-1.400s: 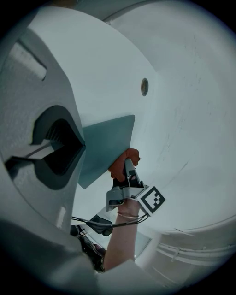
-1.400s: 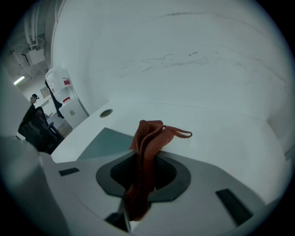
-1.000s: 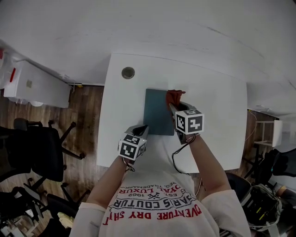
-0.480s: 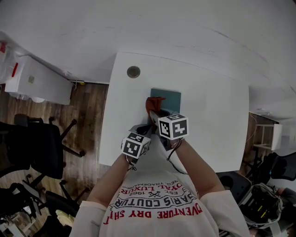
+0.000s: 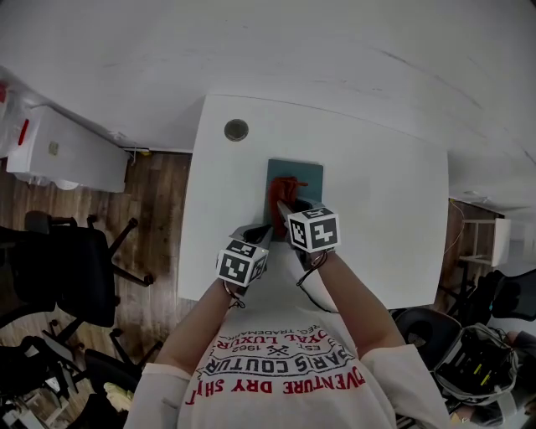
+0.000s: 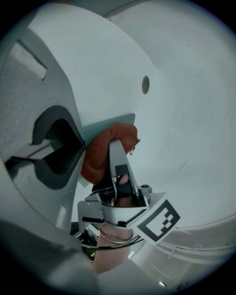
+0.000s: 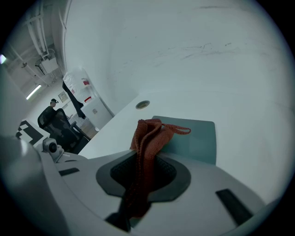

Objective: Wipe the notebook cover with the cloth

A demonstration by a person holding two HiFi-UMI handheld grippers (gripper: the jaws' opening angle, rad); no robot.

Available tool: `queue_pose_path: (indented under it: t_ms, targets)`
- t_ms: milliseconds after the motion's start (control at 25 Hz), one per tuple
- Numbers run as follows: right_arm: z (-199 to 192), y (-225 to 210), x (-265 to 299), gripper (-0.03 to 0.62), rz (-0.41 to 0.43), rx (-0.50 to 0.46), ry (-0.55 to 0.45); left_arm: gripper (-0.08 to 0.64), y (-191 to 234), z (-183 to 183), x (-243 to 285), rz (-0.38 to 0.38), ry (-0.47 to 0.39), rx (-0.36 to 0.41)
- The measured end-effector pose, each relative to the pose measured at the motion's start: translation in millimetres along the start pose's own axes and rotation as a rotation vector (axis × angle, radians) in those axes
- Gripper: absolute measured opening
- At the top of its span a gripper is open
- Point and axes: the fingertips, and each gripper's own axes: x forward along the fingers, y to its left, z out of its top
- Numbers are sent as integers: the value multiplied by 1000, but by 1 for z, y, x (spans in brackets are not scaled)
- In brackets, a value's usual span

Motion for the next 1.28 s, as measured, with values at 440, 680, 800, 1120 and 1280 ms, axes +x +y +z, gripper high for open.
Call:
queue_pose_path:
  t_ms: [440,680,800,1120,1280]
  targets:
    - [-22,-60,-39,86,-68,103,-45,9,0,-1,0,11,-5,0]
    - [-37,-87,-62,86,-129,157,-65,9,0,-2,-1,27,-13,2]
    - [-47,-100,-71,84,-173,179,-59,9,-1,-2,-1,35,-17,8]
    - [-49,-95,-100,77,-192,262,-130,9,-3,-4,-4,27,-16,-7]
    - [-28,-59,-100,75,-108,228,-169,9,-2,-5,-4,32,-5,7]
